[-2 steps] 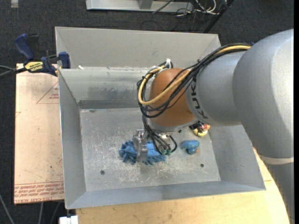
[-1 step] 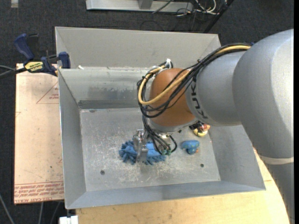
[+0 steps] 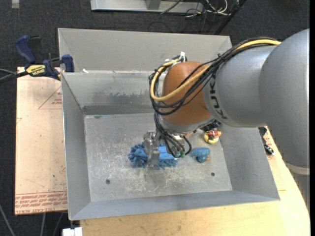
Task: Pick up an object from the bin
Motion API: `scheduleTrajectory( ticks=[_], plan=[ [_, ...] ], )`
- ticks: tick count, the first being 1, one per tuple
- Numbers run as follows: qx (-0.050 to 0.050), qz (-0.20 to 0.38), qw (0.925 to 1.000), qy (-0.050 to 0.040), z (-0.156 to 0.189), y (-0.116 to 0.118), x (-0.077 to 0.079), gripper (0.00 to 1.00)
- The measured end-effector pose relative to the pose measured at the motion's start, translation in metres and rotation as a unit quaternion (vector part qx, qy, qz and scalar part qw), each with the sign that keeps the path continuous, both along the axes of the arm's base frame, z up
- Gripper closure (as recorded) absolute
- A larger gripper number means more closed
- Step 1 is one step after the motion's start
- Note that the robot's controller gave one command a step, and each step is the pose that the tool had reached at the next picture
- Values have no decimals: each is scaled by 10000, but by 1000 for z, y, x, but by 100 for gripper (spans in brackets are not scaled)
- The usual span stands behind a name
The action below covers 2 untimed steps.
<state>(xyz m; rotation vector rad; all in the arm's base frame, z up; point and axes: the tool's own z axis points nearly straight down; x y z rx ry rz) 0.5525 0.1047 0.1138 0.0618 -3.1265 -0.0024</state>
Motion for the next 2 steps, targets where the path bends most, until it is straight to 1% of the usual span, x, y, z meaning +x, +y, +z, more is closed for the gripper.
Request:
scheduleTrajectory(
  ticks=[1, 2],
  plan=[
    [18, 77, 9999, -142, 19, 27, 24, 100],
    [9, 136, 9999, -1, -12, 46, 17, 100]
  ],
)
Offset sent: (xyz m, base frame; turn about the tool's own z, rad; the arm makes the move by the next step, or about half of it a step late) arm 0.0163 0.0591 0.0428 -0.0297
